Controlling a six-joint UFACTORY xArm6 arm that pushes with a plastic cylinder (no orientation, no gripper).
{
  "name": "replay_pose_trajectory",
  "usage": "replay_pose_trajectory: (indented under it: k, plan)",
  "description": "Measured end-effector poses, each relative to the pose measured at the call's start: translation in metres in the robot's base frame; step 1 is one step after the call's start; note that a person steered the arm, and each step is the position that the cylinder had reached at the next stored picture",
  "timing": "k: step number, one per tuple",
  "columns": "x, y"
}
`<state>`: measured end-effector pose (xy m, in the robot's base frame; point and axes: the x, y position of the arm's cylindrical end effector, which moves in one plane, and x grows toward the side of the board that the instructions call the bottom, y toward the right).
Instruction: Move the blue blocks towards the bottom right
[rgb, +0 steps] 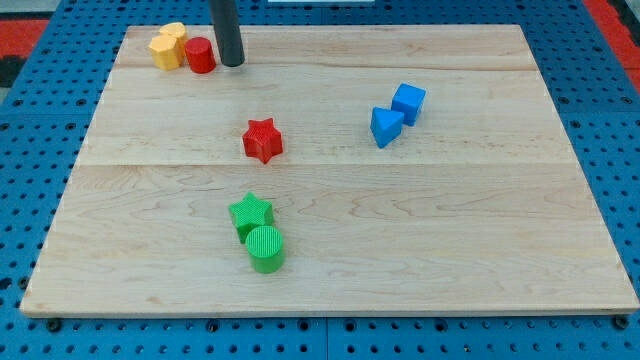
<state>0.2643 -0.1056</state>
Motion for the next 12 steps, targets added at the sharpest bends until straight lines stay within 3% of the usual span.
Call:
replay_pose_trajectory:
  k: [1, 4, 7, 10, 11, 12]
  plan:
    - [0.004, 0.066]
    - [0.004, 0.129]
    - [0.11, 0.225]
    - [0.092, 0.263]
    - [0.146, 0.265]
    - [0.168, 0.268]
